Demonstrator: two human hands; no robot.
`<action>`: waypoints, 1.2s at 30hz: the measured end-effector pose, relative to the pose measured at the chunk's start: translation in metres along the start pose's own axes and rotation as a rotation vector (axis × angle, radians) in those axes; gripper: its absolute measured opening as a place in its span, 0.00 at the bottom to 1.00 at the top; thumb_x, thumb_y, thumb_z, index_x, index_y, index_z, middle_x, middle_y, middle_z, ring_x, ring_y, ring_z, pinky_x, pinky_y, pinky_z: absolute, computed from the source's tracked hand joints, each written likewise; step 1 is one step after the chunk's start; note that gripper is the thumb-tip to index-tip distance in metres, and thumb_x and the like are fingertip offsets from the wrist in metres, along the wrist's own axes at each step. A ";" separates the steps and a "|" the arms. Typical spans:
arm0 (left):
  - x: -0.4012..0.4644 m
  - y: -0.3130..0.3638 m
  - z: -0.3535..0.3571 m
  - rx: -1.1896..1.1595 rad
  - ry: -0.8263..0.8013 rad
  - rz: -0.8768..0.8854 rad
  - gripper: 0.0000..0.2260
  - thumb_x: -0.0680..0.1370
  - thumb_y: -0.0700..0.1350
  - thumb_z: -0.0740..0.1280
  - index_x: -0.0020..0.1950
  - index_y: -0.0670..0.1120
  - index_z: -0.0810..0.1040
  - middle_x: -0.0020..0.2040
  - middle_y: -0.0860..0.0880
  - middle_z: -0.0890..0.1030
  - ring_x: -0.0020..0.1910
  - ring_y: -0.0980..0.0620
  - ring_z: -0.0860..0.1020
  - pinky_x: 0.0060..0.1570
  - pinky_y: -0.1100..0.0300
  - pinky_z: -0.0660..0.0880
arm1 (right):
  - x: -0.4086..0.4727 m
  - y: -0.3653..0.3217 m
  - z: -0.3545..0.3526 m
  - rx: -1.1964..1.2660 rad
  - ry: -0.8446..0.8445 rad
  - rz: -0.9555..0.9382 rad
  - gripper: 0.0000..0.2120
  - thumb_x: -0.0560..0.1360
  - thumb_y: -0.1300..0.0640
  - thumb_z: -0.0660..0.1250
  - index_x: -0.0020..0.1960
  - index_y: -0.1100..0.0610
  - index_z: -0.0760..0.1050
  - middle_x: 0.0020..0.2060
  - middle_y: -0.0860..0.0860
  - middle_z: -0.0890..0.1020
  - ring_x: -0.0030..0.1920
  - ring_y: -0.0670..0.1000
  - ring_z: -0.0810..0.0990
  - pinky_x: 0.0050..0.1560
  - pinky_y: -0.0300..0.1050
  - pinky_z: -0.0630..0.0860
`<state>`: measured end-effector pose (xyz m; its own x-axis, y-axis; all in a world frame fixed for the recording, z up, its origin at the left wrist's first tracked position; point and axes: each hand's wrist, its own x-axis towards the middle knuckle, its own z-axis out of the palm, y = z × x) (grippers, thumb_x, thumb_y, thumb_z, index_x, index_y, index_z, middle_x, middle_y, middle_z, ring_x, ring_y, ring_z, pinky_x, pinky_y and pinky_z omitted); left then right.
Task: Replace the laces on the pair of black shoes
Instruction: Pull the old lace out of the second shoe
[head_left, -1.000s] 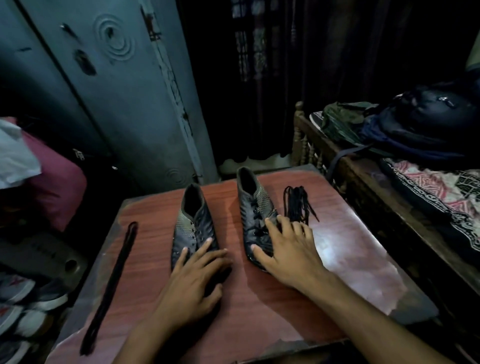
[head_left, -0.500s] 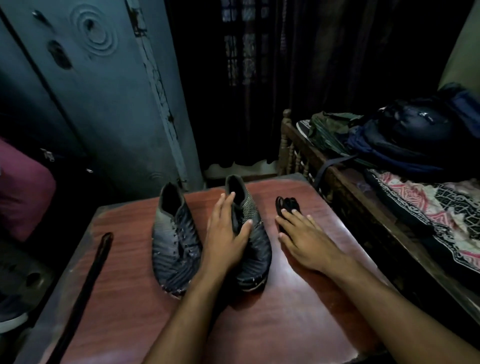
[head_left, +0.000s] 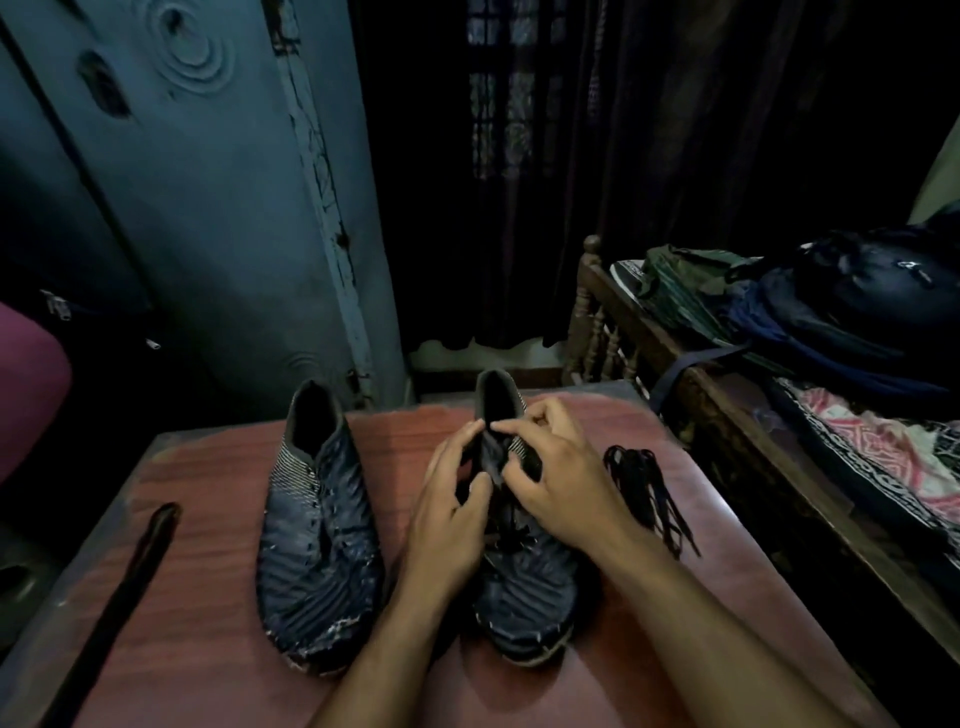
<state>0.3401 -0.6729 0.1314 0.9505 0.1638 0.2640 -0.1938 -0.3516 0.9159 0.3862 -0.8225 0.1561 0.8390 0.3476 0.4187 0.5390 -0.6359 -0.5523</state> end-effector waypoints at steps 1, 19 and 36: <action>0.001 -0.003 -0.003 -0.003 -0.003 0.015 0.23 0.79 0.45 0.62 0.74 0.59 0.71 0.72 0.60 0.72 0.72 0.60 0.71 0.74 0.50 0.69 | 0.000 0.002 0.005 0.010 0.019 -0.003 0.17 0.76 0.52 0.63 0.63 0.52 0.78 0.52 0.47 0.68 0.54 0.49 0.73 0.52 0.49 0.77; 0.004 -0.009 0.002 0.148 0.062 0.154 0.16 0.80 0.49 0.64 0.68 0.58 0.74 0.67 0.60 0.74 0.70 0.58 0.72 0.68 0.51 0.73 | 0.007 0.019 -0.012 0.157 0.068 -0.133 0.07 0.72 0.57 0.70 0.50 0.51 0.77 0.54 0.43 0.78 0.57 0.42 0.77 0.56 0.40 0.74; 0.006 -0.011 0.002 0.114 0.165 0.107 0.11 0.80 0.46 0.70 0.59 0.58 0.75 0.60 0.62 0.76 0.60 0.59 0.78 0.58 0.48 0.79 | 0.006 0.013 -0.005 0.065 0.114 -0.230 0.03 0.79 0.57 0.69 0.52 0.52 0.80 0.54 0.44 0.75 0.57 0.45 0.78 0.55 0.42 0.77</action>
<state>0.3485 -0.6703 0.1226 0.8717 0.2648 0.4124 -0.2542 -0.4752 0.8423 0.3979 -0.8321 0.1549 0.6821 0.3953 0.6152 0.7213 -0.5020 -0.4772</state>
